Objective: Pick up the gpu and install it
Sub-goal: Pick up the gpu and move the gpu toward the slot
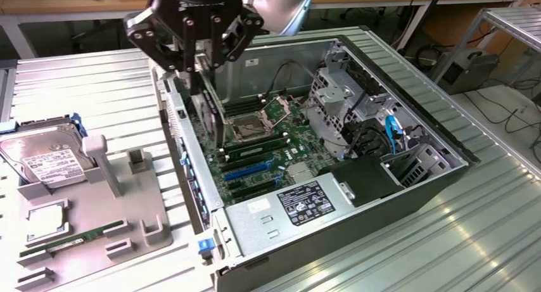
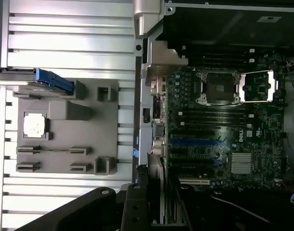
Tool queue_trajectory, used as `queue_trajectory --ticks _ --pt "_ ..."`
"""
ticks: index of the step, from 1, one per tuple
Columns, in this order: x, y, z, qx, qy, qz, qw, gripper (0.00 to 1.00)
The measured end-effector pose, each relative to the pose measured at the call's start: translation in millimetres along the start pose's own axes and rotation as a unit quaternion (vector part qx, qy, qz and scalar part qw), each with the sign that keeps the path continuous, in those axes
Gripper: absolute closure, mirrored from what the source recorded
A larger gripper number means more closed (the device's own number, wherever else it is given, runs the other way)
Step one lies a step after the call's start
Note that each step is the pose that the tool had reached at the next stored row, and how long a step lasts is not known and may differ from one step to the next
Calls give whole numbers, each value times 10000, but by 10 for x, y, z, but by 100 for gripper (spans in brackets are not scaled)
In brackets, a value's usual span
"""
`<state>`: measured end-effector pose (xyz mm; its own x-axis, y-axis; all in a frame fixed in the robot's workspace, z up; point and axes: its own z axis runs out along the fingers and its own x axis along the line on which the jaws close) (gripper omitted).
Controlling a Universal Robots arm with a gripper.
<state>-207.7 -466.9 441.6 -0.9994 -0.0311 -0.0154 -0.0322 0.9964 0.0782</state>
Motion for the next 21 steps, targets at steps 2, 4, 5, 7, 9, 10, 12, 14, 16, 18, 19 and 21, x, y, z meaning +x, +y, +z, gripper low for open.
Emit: queue_trajectory --ticks 2,4,5,7,9,10,12,14,16,18,19,21 --pt "-157 -7 33 0 5 1 10000 74" --pt "-259 -13 73 6 7 0 10000 74" --pt "-307 -15 94 8 8 1 10000 74" --pt "-398 -19 131 13 9 1 10000 74" --pt "-502 -23 175 17 11 1 10000 74" --pt "-545 -24 192 19 12 1 10000 74" --pt "-680 -22 249 19 15 2 10000 74" --pt "-786 -13 294 19 18 1 10000 74" --pt "-881 -1 335 20 22 2 10000 74" --pt "-976 13 375 20 25 1 10000 74" --pt "-1023 22 396 20 27 2 10000 74" --pt "-1190 60 468 20 31 2 10000 74"
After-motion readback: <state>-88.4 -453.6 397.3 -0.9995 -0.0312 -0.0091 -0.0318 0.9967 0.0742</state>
